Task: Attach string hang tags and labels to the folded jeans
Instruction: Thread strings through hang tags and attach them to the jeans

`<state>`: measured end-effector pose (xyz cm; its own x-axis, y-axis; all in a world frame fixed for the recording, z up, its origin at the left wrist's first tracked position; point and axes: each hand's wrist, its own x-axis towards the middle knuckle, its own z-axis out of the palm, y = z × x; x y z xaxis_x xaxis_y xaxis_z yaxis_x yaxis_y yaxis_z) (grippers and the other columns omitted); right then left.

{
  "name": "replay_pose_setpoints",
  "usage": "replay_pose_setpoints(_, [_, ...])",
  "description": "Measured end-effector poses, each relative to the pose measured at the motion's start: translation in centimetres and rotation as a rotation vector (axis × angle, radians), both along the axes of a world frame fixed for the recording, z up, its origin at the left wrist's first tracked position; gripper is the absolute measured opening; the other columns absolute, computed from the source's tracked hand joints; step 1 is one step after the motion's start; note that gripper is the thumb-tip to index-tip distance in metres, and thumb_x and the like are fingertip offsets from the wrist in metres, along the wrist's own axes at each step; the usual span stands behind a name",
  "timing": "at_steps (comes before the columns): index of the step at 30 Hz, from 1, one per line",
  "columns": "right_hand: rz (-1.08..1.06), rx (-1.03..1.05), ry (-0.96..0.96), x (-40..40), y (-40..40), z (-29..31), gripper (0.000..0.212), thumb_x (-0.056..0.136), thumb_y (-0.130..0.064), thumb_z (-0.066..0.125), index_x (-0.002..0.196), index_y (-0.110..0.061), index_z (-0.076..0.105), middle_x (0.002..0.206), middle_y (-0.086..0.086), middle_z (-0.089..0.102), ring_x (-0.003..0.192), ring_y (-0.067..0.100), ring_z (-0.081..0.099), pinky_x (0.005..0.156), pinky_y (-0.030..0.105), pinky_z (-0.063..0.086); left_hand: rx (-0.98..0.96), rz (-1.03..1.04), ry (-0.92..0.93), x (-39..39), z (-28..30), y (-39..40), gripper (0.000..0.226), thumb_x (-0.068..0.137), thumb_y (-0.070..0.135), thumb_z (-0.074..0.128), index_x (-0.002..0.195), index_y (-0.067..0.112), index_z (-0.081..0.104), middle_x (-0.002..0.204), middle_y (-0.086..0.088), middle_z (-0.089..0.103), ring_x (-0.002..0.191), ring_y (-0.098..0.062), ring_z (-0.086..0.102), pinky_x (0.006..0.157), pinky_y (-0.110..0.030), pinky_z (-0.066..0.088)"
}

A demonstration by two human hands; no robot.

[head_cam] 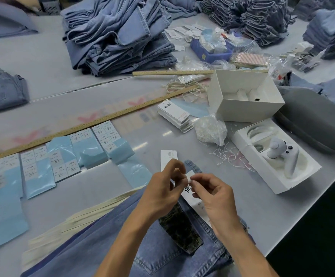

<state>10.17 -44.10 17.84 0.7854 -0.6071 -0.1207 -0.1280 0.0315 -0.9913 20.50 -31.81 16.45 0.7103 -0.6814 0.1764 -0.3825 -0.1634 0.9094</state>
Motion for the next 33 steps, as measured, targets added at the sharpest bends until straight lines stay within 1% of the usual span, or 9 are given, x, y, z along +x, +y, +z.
replay_pose_setpoints(5, [0.042,-0.050,0.029,-0.3,-0.6,0.0,0.018,0.092,-0.013,0.073,0.097,-0.029,0.077,0.090,0.001,0.076,0.082,0.014,0.070,0.074,0.022,0.056,-0.007,0.043,-0.050,0.0,-0.3,-0.1,0.027,0.093,0.021,0.074,0.100,0.035,0.053,0.087,0.017,0.069,0.083,-0.007,0.065,0.065,-0.017,0.048])
replay_pose_setpoints(8, [0.077,-0.056,0.049,-0.6,-1.0,0.1,0.013,0.090,-0.020,0.075,0.100,-0.028,0.078,0.089,0.001,0.076,0.078,0.014,0.067,0.074,0.023,0.055,-0.043,0.069,0.024,0.5,-0.5,0.1,0.017,0.087,0.038,0.077,0.092,0.028,0.065,0.091,0.017,0.068,0.083,-0.012,0.062,0.063,-0.026,0.050])
replay_pose_setpoints(12, [0.081,-0.036,0.055,-0.8,-1.1,0.1,0.013,0.087,-0.019,0.077,0.096,-0.028,0.079,0.088,0.004,0.076,0.077,0.018,0.068,0.074,0.025,0.057,-0.073,0.010,0.164,0.4,-0.7,0.2,0.029,0.082,0.050,0.074,0.090,0.023,0.071,0.090,0.014,0.070,0.078,-0.012,0.060,0.063,-0.029,0.048])
replay_pose_setpoints(15, [0.053,-0.061,0.043,-0.7,-0.9,-0.2,0.017,0.088,-0.014,0.075,0.094,-0.029,0.079,0.085,0.002,0.076,0.072,0.013,0.067,0.071,0.022,0.056,-0.100,0.025,0.204,0.2,-1.4,-0.2,0.022,0.085,0.040,0.076,0.087,0.018,0.073,0.085,0.009,0.070,0.074,-0.019,0.058,0.058,-0.029,0.045])
replay_pose_setpoints(18, [0.001,-0.150,0.049,-0.2,-0.3,-1.1,0.022,0.089,-0.012,0.075,0.093,-0.033,0.078,0.082,-0.004,0.076,0.071,0.008,0.068,0.067,0.018,0.055,-0.073,0.112,0.214,-0.3,-2.6,-0.9,0.009,0.091,0.023,0.075,0.088,0.014,0.074,0.083,0.005,0.069,0.075,-0.020,0.059,0.064,-0.036,0.051])
replay_pose_setpoints(22, [0.054,-0.272,0.132,0.2,0.8,-2.4,0.039,0.093,-0.008,0.069,0.109,-0.043,0.067,0.083,-0.009,0.075,0.081,0.006,0.072,0.077,0.023,0.058,-0.022,0.264,0.007,-1.9,-4.2,-1.6,0.010,0.096,0.012,0.069,0.086,0.013,0.067,0.084,0.006,0.061,0.078,-0.008,0.056,0.070,-0.028,0.047])
replay_pose_setpoints(25, [0.030,-0.448,0.166,-0.4,0.9,-1.9,0.038,0.096,-0.011,0.066,0.129,-0.031,0.063,0.093,-0.012,0.075,0.090,0.002,0.070,0.081,0.022,0.057,-0.007,0.323,-0.036,-2.2,-5.0,-1.2,0.006,0.098,0.014,0.064,0.093,0.018,0.064,0.098,0.011,0.060,0.089,-0.010,0.058,0.077,-0.034,0.052])
replay_pose_setpoints(29, [0.194,-0.988,0.175,-3.6,1.9,-1.2,0.032,0.096,-0.020,0.061,0.127,-0.024,0.068,0.121,-0.012,0.066,0.114,0.003,0.058,0.102,0.017,0.043,0.018,0.364,0.031,-1.7,-5.6,-1.0,0.010,0.101,0.022,0.060,0.103,0.032,0.060,0.103,0.019,0.060,0.092,-0.003,0.060,0.080,-0.036,0.055])
replay_pose_setpoints(33, [0.241,-1.074,0.216,-6.4,3.3,-2.6,0.025,0.092,-0.021,0.063,0.115,-0.021,0.074,0.119,-0.011,0.068,0.113,0.006,0.061,0.100,0.030,0.052,0.044,0.390,0.019,-2.0,-6.1,-1.2,0.010,0.102,0.025,0.057,0.109,0.029,0.062,0.106,0.014,0.065,0.093,-0.009,0.062,0.082,-0.039,0.055])
